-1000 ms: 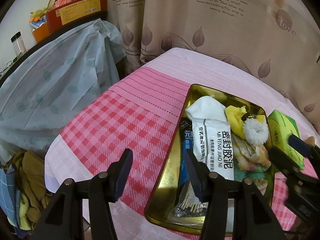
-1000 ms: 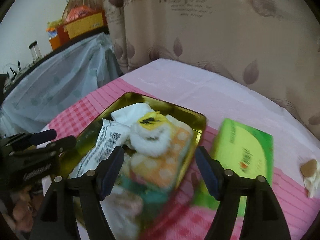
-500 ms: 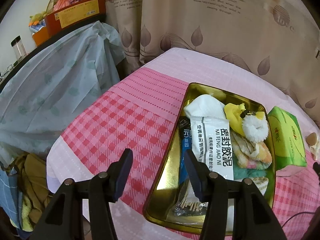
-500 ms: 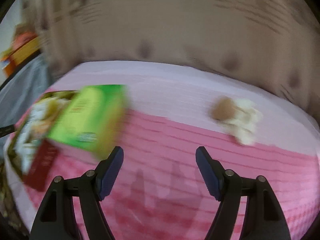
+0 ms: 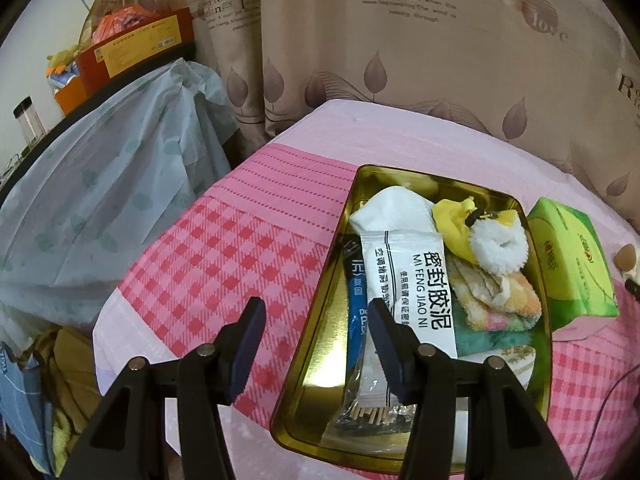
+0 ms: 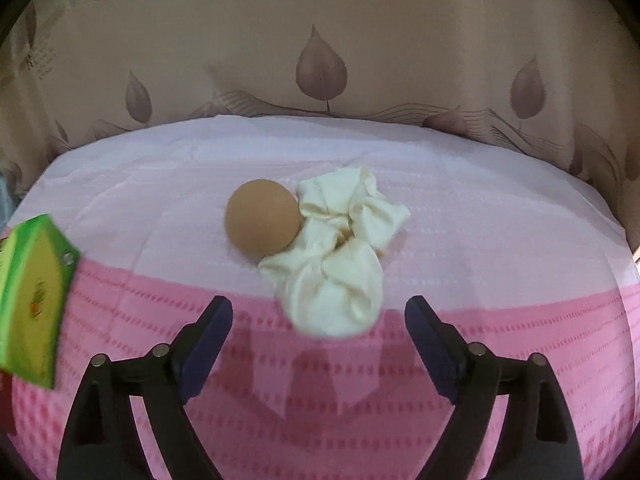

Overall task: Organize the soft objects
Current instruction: 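Grasp the cream cloth scrunchie with the right tool, then grasp the brown egg-shaped sponge with the left tool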

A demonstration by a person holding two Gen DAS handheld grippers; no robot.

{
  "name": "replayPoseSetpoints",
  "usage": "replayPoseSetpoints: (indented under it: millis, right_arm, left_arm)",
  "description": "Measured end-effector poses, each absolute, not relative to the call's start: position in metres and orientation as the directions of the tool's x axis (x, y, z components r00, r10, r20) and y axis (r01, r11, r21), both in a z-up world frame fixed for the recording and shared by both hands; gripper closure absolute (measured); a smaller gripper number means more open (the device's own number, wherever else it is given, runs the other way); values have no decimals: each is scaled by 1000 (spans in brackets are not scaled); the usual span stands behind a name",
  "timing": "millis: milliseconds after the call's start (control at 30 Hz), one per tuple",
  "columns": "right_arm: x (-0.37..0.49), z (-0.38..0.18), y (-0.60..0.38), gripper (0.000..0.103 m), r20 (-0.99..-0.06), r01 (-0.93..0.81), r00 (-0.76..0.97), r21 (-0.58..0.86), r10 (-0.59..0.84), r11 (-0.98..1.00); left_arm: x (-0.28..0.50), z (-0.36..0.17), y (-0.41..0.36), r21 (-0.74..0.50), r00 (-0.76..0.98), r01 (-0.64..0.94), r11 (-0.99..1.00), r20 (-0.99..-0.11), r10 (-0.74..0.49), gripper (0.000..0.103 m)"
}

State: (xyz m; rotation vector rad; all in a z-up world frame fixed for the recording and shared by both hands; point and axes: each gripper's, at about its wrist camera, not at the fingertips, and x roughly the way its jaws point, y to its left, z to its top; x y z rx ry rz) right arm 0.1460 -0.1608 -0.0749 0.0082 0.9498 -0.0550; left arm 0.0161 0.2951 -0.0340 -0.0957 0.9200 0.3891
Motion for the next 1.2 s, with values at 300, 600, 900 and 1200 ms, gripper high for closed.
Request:
replayPoseSetpoints:
  millis: [300,600,900,1200]
  right_arm:
    - [186,-87,-171,12,-833,45,551,-30,-50,999]
    - [170,-81,-169,73,-788,8,615,-15,-17,1000]
    - [122,-82,-190,77,-785,28,619,-1,-18,1000]
    - [78,-81,-222,77,-787,53,616,10,-24,999]
  left_arm:
    - [22,-42,291,123,524,-350,929,-796,302,49]
    - [22,-42,285,155,535,-336,929,-780,324,49]
    - [18,-36,272,151,568,-304,941,-764,306,49]
    - [14,-18,220,168,623,-176,970,-744,242,49]
